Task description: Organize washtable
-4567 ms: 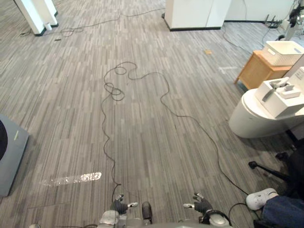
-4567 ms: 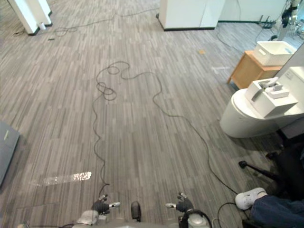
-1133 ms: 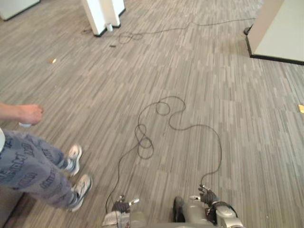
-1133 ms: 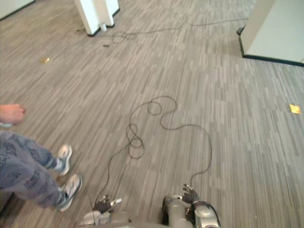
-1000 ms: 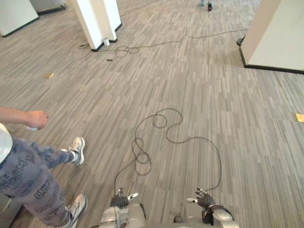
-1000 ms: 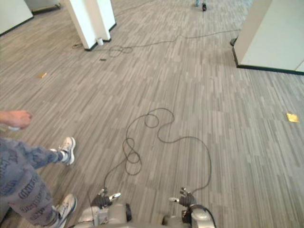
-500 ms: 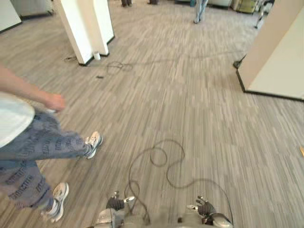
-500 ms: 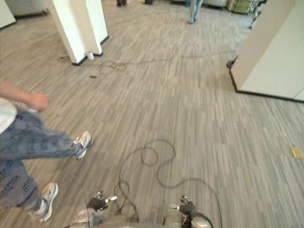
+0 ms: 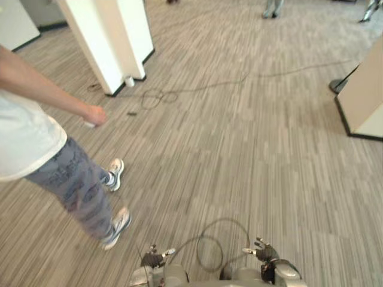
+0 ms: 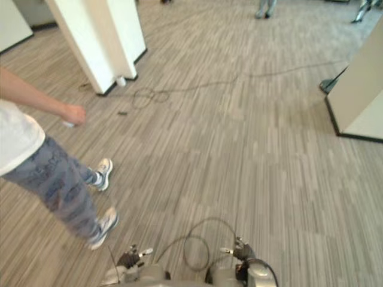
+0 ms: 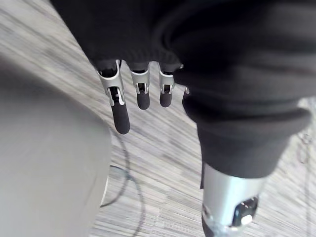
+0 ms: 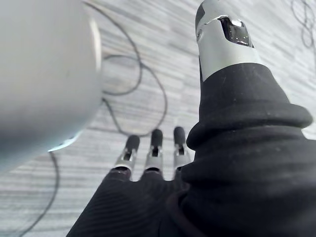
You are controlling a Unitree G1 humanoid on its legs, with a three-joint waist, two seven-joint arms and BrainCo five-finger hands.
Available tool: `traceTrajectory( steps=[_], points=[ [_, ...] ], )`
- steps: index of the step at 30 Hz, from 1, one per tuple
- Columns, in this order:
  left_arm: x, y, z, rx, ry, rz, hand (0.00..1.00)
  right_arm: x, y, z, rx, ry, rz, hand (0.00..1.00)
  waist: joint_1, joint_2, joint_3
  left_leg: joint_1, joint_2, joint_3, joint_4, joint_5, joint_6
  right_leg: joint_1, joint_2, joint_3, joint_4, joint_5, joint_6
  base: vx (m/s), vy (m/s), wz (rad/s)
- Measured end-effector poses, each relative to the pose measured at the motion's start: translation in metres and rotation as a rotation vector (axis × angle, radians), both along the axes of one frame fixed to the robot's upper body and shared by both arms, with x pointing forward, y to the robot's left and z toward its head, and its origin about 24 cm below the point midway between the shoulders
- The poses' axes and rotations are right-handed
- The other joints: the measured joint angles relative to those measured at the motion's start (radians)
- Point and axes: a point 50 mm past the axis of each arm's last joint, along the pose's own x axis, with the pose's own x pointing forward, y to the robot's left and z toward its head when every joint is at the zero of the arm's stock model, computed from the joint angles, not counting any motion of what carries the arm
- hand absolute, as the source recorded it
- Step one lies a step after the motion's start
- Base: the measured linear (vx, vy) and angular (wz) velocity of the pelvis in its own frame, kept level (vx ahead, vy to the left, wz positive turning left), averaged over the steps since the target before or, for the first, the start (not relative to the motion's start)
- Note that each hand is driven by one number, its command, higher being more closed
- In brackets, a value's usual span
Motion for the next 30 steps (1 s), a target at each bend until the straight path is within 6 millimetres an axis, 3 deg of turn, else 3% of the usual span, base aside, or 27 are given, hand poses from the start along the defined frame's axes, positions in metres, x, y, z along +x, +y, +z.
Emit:
traceTrajectory(
  steps=[2, 3, 4, 5, 6, 7, 9, 10, 11, 12, 13, 14, 15, 16, 18, 20, 21, 22, 23, 24, 25, 26, 27, 28, 29, 30],
  points=[
    [0.006, 0.006, 0.005, 0.02, -0.038, 0.001, 0.0, 0.006, 0.009, 0.001, 0.021, -0.016, 0.009, 0.0, 0.013, -0.018, 0.001, -0.122, -0.017, 0.026, -0.123, -0.041, -0.001, 0.089, -0.028, 0.048, -0.065, -0.027, 0.012, 0.82, 0.097, -0.78],
    [0.011, 0.006, 0.007, 0.016, -0.063, 0.007, 0.0, 0.005, 0.011, 0.0, 0.027, -0.002, 0.006, 0.0, 0.029, -0.023, 0.004, -0.177, -0.05, 0.016, -0.31, -0.052, 0.004, 0.133, -0.059, 0.072, -0.093, -0.046, 0.028, 0.67, 0.203, -0.76],
    [0.014, 0.003, 0.008, 0.013, -0.078, -0.004, 0.0, 0.002, 0.01, -0.003, 0.027, 0.017, 0.001, 0.0, 0.043, -0.024, 0.004, -0.191, -0.09, -0.014, -0.583, -0.026, -0.025, 0.169, -0.092, 0.09, -0.106, -0.072, 0.059, 0.65, 0.237, -0.8],
    [0.014, 0.001, 0.008, 0.012, -0.08, -0.015, 0.0, 0.0, 0.007, -0.003, 0.022, 0.025, -0.002, 0.0, 0.051, -0.014, 0.001, -0.188, -0.103, -0.036, -0.739, 0.001, -0.063, 0.189, -0.1, 0.105, -0.119, -0.084, 0.068, 0.68, 0.322, -0.78],
    [0.012, -0.002, 0.007, 0.001, -0.077, -0.024, 0.0, -0.003, 0.002, -0.005, 0.006, 0.04, -0.001, 0.0, 0.057, 0.016, -0.002, -0.192, -0.085, -0.07, -0.863, 0.134, -0.078, 0.234, -0.089, 0.14, -0.151, -0.112, 0.065, 0.57, 0.299, -0.62],
    [0.012, -0.003, 0.007, -0.003, -0.078, -0.019, 0.0, -0.005, 0.003, -0.006, 0.009, 0.05, -0.002, 0.0, 0.06, 0.021, -0.007, -0.192, -0.094, -0.064, -0.835, 0.188, -0.041, 0.254, -0.1, 0.157, -0.158, -0.119, 0.068, 0.69, 0.393, -0.4],
    [0.016, 0.004, 0.008, 0.02, -0.081, -0.034, 0.0, -0.009, 0.011, -0.007, 0.031, 0.056, 0.002, 0.0, 0.043, -0.039, -0.025, -0.211, -0.156, -0.034, -0.757, 0.108, 0.052, 0.193, -0.168, 0.166, -0.006, -0.118, 0.069, 0.66, 0.342, -0.03],
    [0.016, 0.005, 0.009, 0.022, -0.083, -0.036, 0.0, -0.01, 0.011, -0.008, 0.03, 0.059, 0.0, 0.0, 0.045, -0.049, -0.027, -0.207, -0.167, -0.024, -0.735, 0.076, 0.063, 0.177, -0.182, 0.173, 0.057, -0.111, 0.083, 0.66, 0.298, 0.02],
    [0.017, 0.005, 0.009, 0.023, -0.083, -0.04, 0.0, -0.014, 0.011, -0.008, 0.029, 0.064, -0.003, 0.0, 0.046, -0.07, -0.027, -0.178, -0.198, -0.015, -0.706, 0.018, 0.086, 0.115, -0.206, 0.196, 0.237, -0.082, 0.145, 0.63, 0.297, 0.02],
    [0.018, 0.007, 0.008, 0.031, -0.075, -0.051, 0.0, -0.014, 0.012, -0.009, 0.033, 0.062, -0.003, 0.0, 0.042, -0.093, -0.022, -0.135, -0.226, -0.008, -0.704, -0.021, 0.096, 0.054, -0.219, 0.226, 0.429, -0.007, 0.238, 0.72, 0.316, 0.09],
    [0.016, 0.013, 0.006, 0.047, -0.047, -0.067, 0.0, -0.013, 0.014, -0.008, 0.034, 0.053, 0.003, 0.0, 0.029, -0.11, -0.016, -0.063, -0.251, -0.009, -0.706, -0.066, 0.105, -0.037, -0.213, 0.25, 0.7, 0.075, 0.296, 0.57, 0.23, 0.17],
    [0.013, 0.015, 0.004, 0.052, -0.023, -0.072, 0.0, -0.012, 0.013, -0.008, 0.027, 0.044, 0.014, 0.0, 0.013, -0.107, -0.013, -0.004, -0.26, -0.014, -0.713, -0.09, 0.111, -0.091, -0.213, 0.229, 0.843, 0.061, 0.277, 0.58, 0.171, 0.14],
    [0.008, 0.013, 0.001, 0.05, 0.006, -0.087, 0.0, -0.011, 0.01, -0.006, 0.012, 0.032, 0.025, 0.0, 0.002, -0.105, -0.01, 0.102, -0.261, -0.014, -0.751, -0.119, 0.121, -0.151, -0.214, 0.166, 0.947, 0.015, 0.206, 0.58, 0.16, 0.0],
    [0.007, 0.011, 0.001, 0.051, 0.015, -0.101, 0.0, -0.01, 0.008, -0.006, 0.007, 0.026, 0.027, 0.0, -0.001, -0.093, -0.007, 0.153, -0.261, -0.013, -0.783, -0.126, 0.123, -0.186, -0.211, 0.139, 0.959, -0.009, 0.169, 0.59, 0.151, -0.16],
    [0.008, 0.007, 0.0, 0.049, 0.02, -0.126, 0.0, -0.01, 0.004, -0.002, -0.006, -0.007, 0.022, 0.0, -0.01, -0.089, -0.005, 0.296, -0.257, -0.017, -0.891, -0.16, 0.133, -0.337, -0.181, 0.049, 0.9, -0.084, 0.126, 0.66, 0.087, -0.14],
    [0.007, 0.005, -0.001, 0.043, 0.03, -0.131, 0.0, -0.006, 0.001, 0.001, 0.0, -0.039, -0.007, 0.0, -0.029, -0.089, -0.002, 0.375, -0.243, -0.024, -0.938, -0.178, 0.125, -0.421, -0.17, -0.067, 0.686, -0.104, 0.106, 0.56, 0.014, 0.2],
    [0.008, 0.003, -0.001, 0.04, 0.03, -0.137, 0.0, -0.004, 0.002, 0.002, 0.008, -0.047, -0.008, 0.0, -0.038, -0.089, -0.002, 0.43, -0.239, -0.036, -0.976, -0.192, 0.111, -0.453, -0.168, -0.136, 0.494, -0.082, 0.1, 0.67, -0.026, 0.37],
    [0.008, -0.001, -0.001, 0.035, 0.029, -0.15, 0.0, -0.002, 0.002, 0.002, 0.017, -0.053, -0.006, 0.0, -0.04, -0.086, -0.003, 0.48, -0.232, -0.043, -1.016, -0.202, 0.095, -0.478, -0.157, -0.18, 0.301, -0.018, 0.092, 0.83, -0.046, 0.41],
    [0.008, -0.002, -0.002, 0.031, 0.03, -0.153, 0.0, 0.0, 0.002, 0.003, 0.017, -0.057, -0.004, 0.0, -0.044, -0.081, -0.004, 0.505, -0.224, -0.047, -1.035, -0.207, 0.084, -0.476, -0.144, -0.203, 0.208, 0.018, 0.092, 0.77, -0.086, 0.52],
    [0.006, -0.005, -0.003, 0.025, 0.035, -0.152, 0.0, 0.003, 0.002, 0.003, 0.017, -0.059, 0.002, 0.0, -0.054, -0.074, -0.002, 0.548, -0.21, -0.075, -1.051, -0.219, 0.056, -0.476, -0.117, -0.224, 0.106, 0.116, 0.056, 0.65, -0.088, 0.47],
    [0.004, -0.007, -0.003, 0.019, 0.041, -0.151, 0.0, 0.003, 0.002, 0.004, 0.013, -0.059, 0.004, 0.0, -0.062, -0.063, -0.005, 0.56, -0.19, -0.091, -1.042, -0.227, 0.041, -0.468, -0.099, -0.219, 0.112, 0.184, 0.005, 0.83, -0.13, 0.5],
    [0.002, -0.009, -0.005, 0.011, 0.049, -0.145, 0.0, 0.006, -0.001, 0.005, 0.005, -0.066, 0.008, 0.0, -0.061, -0.025, -0.011, 0.561, -0.14, -0.115, -0.984, -0.239, 0.007, -0.464, -0.077, -0.226, 0.163, 0.224, -0.051, 0.84, -0.134, 0.32],
    [0.001, -0.014, -0.005, -0.01, 0.05, -0.128, 0.0, 0.01, -0.004, 0.006, -0.005, -0.072, 0.003, 0.0, -0.056, -0.017, -0.008, 0.543, -0.123, -0.127, -0.877, -0.193, -0.063, -0.461, -0.088, -0.244, 0.27, 0.148, -0.052, 0.83, -0.136, 0.25],
    [0.006, -0.018, -0.004, -0.019, 0.036, -0.131, 0.0, 0.01, -0.008, 0.007, -0.013, -0.075, 0.002, 0.0, -0.061, -0.005, 0.003, 0.522, -0.126, -0.129, -0.8, -0.141, -0.065, -0.463, -0.108, -0.258, 0.34, 0.109, -0.063, 0.79, -0.206, 0.01],
    [0.007, -0.016, -0.003, -0.014, 0.028, -0.11, 0.0, 0.015, -0.005, 0.011, -0.017, -0.101, 0.027, 0.0, -0.062, -0.005, 0.008, 0.458, -0.126, -0.122, -0.57, 0.0, -0.066, -0.437, -0.08, -0.295, 0.398, 0.049, -0.034, 0.73, -0.331, -0.39],
    [-0.001, -0.013, -0.005, -0.013, 0.042, -0.083, 0.0, 0.016, -0.003, 0.013, -0.029, -0.114, 0.059, 0.0, -0.053, 0.021, 0.008, 0.325, -0.08, -0.109, -0.272, 0.165, -0.106, -0.327, -0.017, -0.292, 0.271, -0.021, -0.086, 0.72, -0.329, -0.77]
  ],
)
